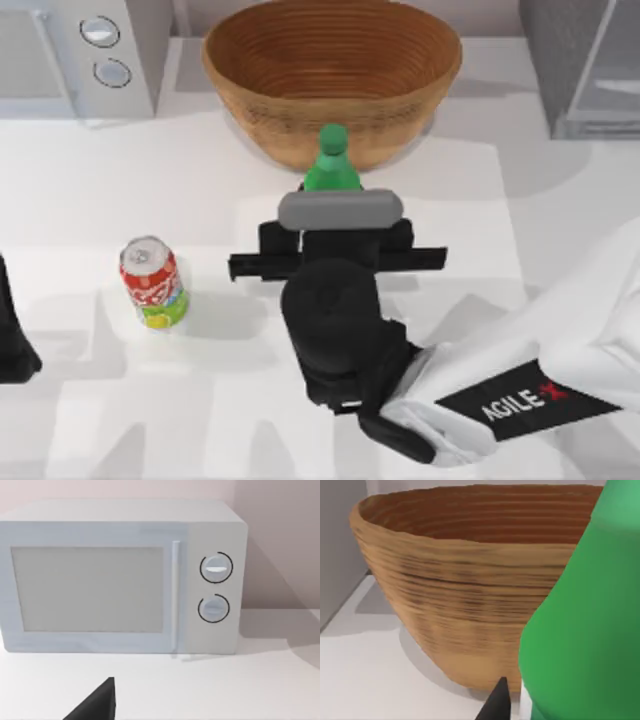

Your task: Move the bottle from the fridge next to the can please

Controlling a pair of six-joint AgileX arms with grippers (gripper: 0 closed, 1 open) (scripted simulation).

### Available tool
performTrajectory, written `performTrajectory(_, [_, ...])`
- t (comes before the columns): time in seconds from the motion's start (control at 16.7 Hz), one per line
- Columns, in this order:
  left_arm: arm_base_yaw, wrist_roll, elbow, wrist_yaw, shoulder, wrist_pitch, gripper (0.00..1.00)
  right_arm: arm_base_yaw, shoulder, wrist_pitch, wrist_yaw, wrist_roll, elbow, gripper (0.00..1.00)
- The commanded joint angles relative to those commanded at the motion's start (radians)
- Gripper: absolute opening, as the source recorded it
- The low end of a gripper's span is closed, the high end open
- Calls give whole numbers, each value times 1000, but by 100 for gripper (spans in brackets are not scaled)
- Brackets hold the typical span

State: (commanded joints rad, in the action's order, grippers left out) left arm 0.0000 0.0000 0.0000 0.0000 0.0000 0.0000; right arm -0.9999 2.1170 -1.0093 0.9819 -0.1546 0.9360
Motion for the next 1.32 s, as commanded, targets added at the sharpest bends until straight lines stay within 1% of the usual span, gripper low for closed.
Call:
performTrajectory(0.06, [0,0,0,0,0,0,100,-32,1,6,31,-4,3,0])
performTrajectory(0.18, [0,0,0,0,0,0,100,-64,1,12,63,-8,7,0])
performTrajectory(0.78, [0,0,0,0,0,0,100,-65,1,12,64,-8,7,0])
performTrajectory(1.32, [0,0,0,0,0,0,100,-65,1,12,64,-8,7,68])
